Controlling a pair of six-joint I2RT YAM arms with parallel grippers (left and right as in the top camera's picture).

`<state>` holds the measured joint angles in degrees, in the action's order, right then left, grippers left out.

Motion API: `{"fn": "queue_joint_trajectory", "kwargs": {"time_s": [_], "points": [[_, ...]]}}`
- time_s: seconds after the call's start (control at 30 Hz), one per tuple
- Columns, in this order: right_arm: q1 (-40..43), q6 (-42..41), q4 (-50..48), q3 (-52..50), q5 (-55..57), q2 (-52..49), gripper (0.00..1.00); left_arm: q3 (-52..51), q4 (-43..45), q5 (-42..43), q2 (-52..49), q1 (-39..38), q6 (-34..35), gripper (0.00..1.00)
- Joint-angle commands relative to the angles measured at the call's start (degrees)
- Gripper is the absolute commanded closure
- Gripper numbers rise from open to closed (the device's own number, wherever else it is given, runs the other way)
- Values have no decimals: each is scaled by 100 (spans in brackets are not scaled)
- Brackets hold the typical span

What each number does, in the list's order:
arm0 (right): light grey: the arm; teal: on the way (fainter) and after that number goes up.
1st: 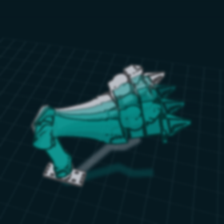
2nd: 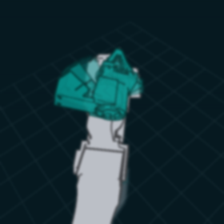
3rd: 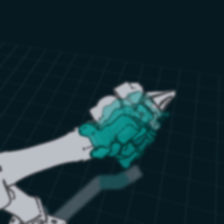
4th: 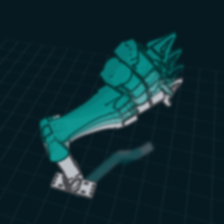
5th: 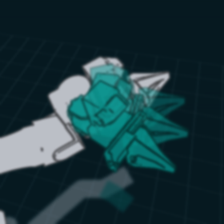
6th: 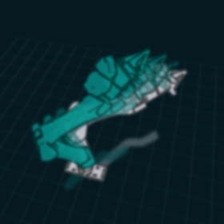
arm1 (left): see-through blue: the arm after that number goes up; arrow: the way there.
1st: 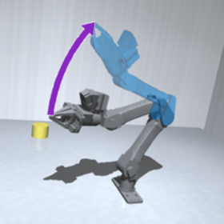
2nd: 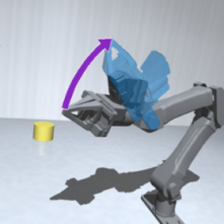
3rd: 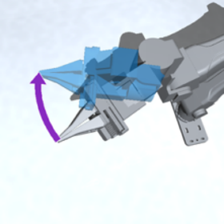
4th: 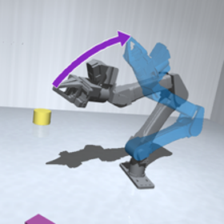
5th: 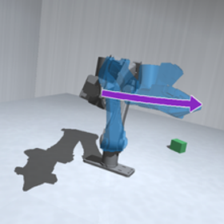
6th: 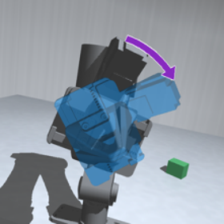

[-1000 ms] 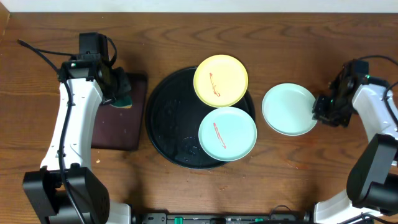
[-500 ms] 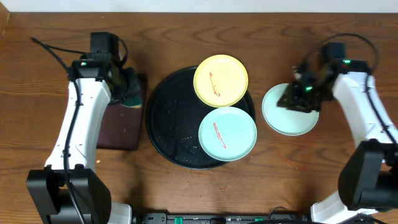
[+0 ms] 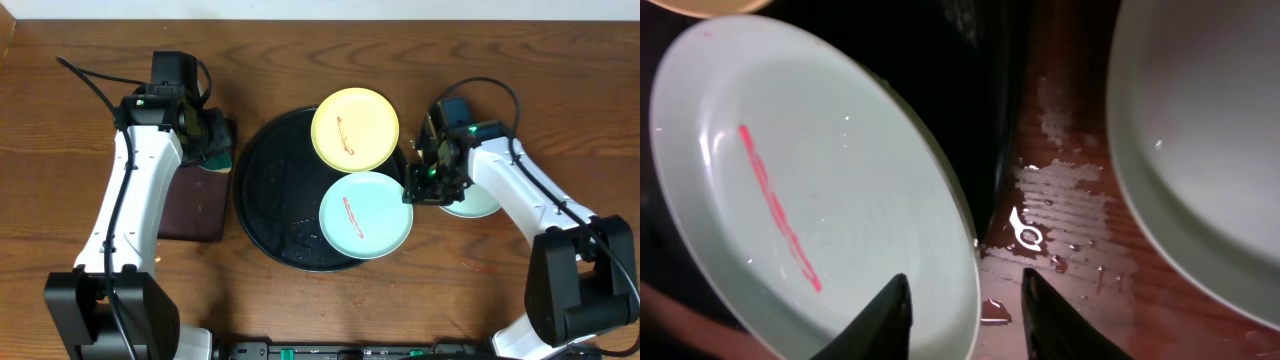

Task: Clean dirty plates on tray and stack at the side
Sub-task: 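Grasp the rim of the lower light-blue plate with the right gripper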

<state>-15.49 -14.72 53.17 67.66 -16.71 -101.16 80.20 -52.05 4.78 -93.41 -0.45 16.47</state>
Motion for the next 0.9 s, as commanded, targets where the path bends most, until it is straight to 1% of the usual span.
{"fn": "queue_joint_trajectory", "kwargs": {"time_s": [0.0,0.07,0.1,0.27,0.33,0.4,0.47,0.57,0.63,0.77,0.83,0.87], "points": [[-105,-203,-120,-184,354,55,64,98,33,15,70,15,-61,92],[-111,-203,-227,-306,382,55,65,98,44,17,70,15,-61,93],[-111,-221,-271,-363,380,55,68,98,46,17,70,15,-61,93],[-111,-262,-319,-472,380,55,72,98,55,17,70,15,-61,93],[-111,-262,-328,-472,380,55,77,98,76,17,70,15,-61,92],[-114,-262,-372,-476,382,55,85,98,98,17,70,15,-61,93],[-114,-262,-448,-479,380,55,91,98,103,17,70,15,-59,93],[-116,-262,-501,-479,376,55,93,96,87,17,70,15,-61,93],[-138,-262,-496,-479,374,55,98,98,90,17,70,15,-61,93],[-273,-232,-557,-476,50,55,99,98,92,17,70,15,-59,93],[-369,22,-789,-472,-485,55,99,98,94,17,70,13,-59,92],[-422,22,-901,-463,-719,55,99,98,94,17,70,13,-61,93]]}}
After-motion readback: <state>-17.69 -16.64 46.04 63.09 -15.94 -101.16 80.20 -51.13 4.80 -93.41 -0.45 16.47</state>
